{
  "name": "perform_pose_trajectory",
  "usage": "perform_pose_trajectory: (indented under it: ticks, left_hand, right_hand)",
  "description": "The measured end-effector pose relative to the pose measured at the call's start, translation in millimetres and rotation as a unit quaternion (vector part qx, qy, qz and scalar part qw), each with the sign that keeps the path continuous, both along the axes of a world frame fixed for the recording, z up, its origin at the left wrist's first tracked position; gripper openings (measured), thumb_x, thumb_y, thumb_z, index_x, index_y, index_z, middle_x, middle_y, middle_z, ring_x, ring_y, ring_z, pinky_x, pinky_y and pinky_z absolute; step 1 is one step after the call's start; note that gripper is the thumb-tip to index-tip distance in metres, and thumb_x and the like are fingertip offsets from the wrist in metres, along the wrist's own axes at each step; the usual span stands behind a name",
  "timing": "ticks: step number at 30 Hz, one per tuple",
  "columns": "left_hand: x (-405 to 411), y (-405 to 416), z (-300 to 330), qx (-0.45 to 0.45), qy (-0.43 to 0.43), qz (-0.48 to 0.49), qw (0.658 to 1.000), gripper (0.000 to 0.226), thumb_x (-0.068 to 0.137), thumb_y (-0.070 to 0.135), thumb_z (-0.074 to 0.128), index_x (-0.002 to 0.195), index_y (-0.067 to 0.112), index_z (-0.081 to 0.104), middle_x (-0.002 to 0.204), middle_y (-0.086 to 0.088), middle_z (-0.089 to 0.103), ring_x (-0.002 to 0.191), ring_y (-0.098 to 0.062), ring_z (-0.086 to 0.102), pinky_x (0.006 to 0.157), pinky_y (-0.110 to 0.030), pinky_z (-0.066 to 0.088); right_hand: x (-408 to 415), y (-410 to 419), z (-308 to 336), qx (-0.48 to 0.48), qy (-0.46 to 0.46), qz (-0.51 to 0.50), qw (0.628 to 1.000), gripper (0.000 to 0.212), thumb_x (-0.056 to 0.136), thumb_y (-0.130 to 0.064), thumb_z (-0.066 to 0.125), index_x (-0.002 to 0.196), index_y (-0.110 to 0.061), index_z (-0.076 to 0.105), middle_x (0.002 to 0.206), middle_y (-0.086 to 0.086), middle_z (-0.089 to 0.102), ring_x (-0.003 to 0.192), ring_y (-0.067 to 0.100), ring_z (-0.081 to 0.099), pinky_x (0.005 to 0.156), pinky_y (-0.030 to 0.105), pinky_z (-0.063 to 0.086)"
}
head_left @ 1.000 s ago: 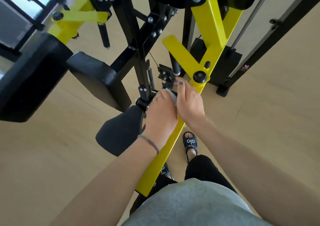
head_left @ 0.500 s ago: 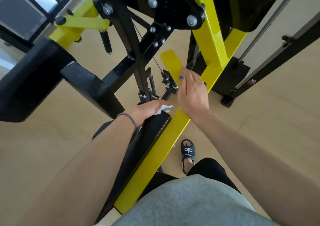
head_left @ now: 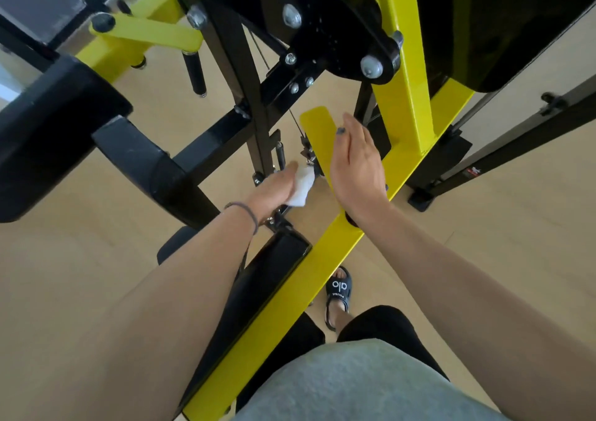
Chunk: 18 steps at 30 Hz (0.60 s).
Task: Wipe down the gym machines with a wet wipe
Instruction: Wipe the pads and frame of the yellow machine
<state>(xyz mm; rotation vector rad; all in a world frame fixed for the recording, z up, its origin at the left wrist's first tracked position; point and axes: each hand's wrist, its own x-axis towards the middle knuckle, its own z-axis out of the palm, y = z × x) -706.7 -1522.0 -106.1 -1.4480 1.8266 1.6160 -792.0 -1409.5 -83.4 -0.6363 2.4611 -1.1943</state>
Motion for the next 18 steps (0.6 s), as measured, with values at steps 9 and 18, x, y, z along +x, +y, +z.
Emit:
perform_pose_trajectory:
  ticks: [9, 18]
  left_hand:
    - [-41, 3, -18, -0.012, 0.142, 0.057, 0.988, 0.039, 0.11, 0.038, 0.025, 0.133, 0.02, 0.052, 0.126, -0.002, 0.054, 0.115, -0.016, 0.052, 0.093, -0.023, 0.032]
    - [-42, -19, -19, 0.073, 0.224, 0.033, 0.971, 0.04, 0.088, 0.019, 0.049, 0.128, 0.016, 0.054, 0.112, -0.008, 0.067, 0.104, -0.017, 0.063, 0.093, -0.031, 0.05]
  right_hand:
    - [0, -8, -7, 0.04, 0.02, -0.034, 0.998, 0.046, 0.111, -0.031, 0.027, 0.152, -0.015, 0.04, 0.151, 0.002, 0.05, 0.136, 0.017, 0.047, 0.092, 0.021, 0.033]
    - [-2, -12, -2, 0.077, -0.015, -0.014, 0.997, 0.044, 0.111, -0.036, 0.025, 0.148, -0.023, 0.043, 0.126, 0.002, 0.065, 0.109, 0.022, 0.062, 0.083, 0.038, 0.05]
